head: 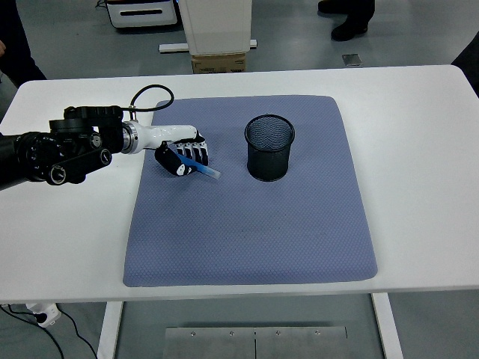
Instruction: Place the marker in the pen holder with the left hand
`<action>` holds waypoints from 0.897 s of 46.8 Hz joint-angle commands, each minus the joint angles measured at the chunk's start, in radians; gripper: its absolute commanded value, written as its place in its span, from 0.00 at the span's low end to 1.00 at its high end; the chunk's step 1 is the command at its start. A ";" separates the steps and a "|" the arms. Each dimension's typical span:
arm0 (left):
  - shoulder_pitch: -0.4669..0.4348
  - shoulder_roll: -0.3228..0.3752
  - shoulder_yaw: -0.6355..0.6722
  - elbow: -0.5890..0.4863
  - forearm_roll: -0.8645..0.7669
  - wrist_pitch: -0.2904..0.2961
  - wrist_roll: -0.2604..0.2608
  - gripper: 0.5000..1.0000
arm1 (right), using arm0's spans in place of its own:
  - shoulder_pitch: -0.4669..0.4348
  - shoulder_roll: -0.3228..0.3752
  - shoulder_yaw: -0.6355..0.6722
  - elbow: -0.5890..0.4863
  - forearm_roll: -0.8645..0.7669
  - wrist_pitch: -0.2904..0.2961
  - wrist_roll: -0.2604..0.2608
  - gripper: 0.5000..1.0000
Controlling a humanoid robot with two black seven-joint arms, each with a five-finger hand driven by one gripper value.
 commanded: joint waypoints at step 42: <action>-0.139 0.010 -0.009 -0.006 -0.325 -0.031 -0.003 0.00 | 0.000 0.000 0.000 0.000 0.000 0.000 0.000 1.00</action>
